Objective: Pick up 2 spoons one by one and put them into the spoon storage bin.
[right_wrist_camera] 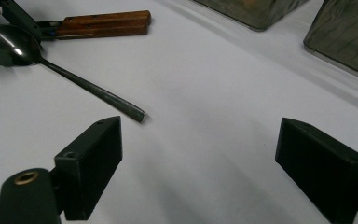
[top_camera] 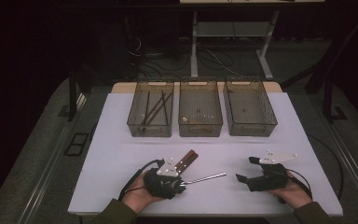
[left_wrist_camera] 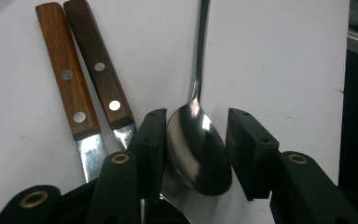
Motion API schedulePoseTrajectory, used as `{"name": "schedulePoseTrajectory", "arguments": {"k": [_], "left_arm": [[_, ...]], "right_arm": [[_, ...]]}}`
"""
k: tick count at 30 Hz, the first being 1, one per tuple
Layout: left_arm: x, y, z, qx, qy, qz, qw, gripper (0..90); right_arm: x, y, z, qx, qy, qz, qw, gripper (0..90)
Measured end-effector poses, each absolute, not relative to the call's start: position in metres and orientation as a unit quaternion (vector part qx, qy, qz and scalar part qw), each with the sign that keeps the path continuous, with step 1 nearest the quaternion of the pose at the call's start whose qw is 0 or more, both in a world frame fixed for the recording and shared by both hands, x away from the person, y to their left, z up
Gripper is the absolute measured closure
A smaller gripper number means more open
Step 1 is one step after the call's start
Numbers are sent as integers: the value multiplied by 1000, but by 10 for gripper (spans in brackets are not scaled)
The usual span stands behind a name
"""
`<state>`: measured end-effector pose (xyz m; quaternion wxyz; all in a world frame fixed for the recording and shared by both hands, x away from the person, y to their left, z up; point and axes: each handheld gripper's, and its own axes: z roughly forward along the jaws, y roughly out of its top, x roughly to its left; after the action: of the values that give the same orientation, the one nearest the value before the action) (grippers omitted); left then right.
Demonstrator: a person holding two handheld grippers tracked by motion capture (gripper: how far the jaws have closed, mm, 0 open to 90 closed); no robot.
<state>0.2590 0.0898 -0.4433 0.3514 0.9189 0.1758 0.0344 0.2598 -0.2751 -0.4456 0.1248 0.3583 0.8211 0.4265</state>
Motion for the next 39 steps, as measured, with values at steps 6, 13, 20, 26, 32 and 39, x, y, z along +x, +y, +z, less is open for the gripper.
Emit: {"name": "schedulePoseTrajectory", "arguments": {"k": [6,13,20,26,32,39], "left_arm": [[258,89,-443,923,167,45,344,593],[257,87,-442,925,165,48,339,607],[257,87,-440,921,170,54,345,629],[257,88,-438,919,168,53,353,755],[256,89,-436,914,164,43,368,839],[258,90,-435,913,165,40,372,863]], "right_arm": [[260,-275,-446,358,821,426,125,146],[260,-275,-446,356,823,424,125,146],[260,-275,-446,355,824,422,126,146],[260,-275,-446,355,825,422,126,146],[260,-275,-446,355,824,422,127,146],[260,-274,-446,353,825,423,127,146]]}}
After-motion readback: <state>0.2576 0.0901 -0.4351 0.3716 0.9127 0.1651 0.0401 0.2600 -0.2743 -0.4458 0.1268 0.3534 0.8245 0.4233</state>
